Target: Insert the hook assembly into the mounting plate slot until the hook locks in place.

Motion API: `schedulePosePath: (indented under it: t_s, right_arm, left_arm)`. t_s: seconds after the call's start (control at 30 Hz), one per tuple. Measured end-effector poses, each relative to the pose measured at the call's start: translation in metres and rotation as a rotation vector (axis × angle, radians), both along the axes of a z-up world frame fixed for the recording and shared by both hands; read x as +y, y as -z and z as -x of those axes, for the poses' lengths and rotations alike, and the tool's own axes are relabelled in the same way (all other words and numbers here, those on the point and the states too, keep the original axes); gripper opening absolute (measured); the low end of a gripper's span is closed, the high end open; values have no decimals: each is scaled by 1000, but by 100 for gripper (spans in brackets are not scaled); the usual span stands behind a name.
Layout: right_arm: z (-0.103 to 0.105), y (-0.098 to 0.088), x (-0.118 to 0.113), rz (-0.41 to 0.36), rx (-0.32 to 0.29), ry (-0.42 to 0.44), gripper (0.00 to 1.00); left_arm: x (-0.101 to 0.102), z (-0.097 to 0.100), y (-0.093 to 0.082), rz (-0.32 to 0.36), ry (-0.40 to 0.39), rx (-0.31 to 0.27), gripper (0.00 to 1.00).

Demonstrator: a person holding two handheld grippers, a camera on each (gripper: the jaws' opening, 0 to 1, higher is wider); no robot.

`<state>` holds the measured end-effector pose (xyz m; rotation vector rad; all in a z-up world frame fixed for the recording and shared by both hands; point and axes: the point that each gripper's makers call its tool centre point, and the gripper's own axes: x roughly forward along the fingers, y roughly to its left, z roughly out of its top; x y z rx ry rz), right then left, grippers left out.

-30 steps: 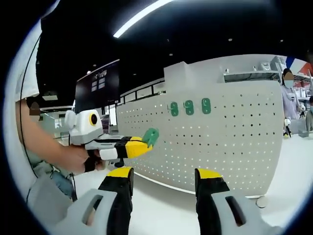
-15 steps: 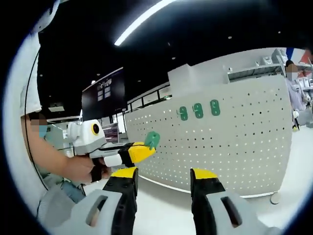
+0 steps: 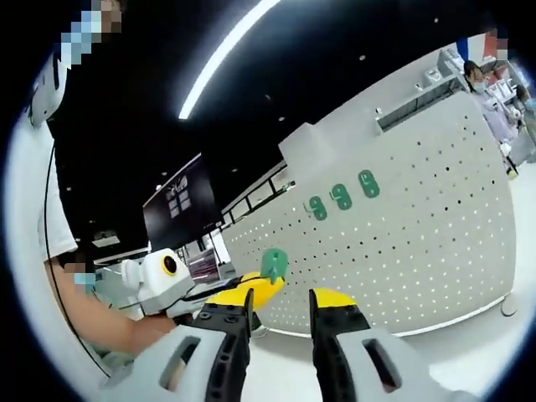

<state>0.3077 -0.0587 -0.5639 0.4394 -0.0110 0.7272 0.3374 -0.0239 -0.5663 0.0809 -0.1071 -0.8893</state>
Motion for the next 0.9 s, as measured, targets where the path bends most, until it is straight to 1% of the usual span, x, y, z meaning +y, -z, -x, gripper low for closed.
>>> schedulePosePath:
  t_s: [0.03, 0.13, 0.2, 0.33, 0.43, 0.63, 0.7, 0.77, 0.83, 0.9]
  right_arm:
    - [-2, -2, 1, -19, 3, 3, 24]
    - [-6, -1, 4, -16, 13, 5, 23]
    - [-8, -3, 4, -44, 18, 5, 22]
    - [-13, -4, 5, -64, 34, 12, 20]
    - [-14, -6, 5, -86, 32, 17, 16]
    - [-17, -4, 6, -102, 51, 30, 14]
    - [-18, -4, 6, -120, 58, 28, 14]
    - [-18, -4, 6, -113, 53, 35, 13]
    - [-16, -6, 7, -122, 50, 27, 9]
    - [-16, -6, 8, -120, 48, 30, 8]
  left_arm:
    - [-1, 1, -1, 1, 2, -1, 3]
    - [-5, 4, 0, 2, 9, 1, 3]
    - [-7, 5, 1, 2, 11, 1, 3]
    - [-11, 7, -1, 10, 18, -1, 3]
    - [-13, 9, -3, 11, 22, -3, 3]
    - [-17, 13, -4, 15, 32, -7, 3]
    - [-19, 13, -4, 12, 32, -10, 3]
    - [-18, 13, -3, 19, 28, -1, 3]
    - [-19, 13, -3, 17, 28, -5, 3]
    - [-19, 14, -4, 16, 28, -6, 3]
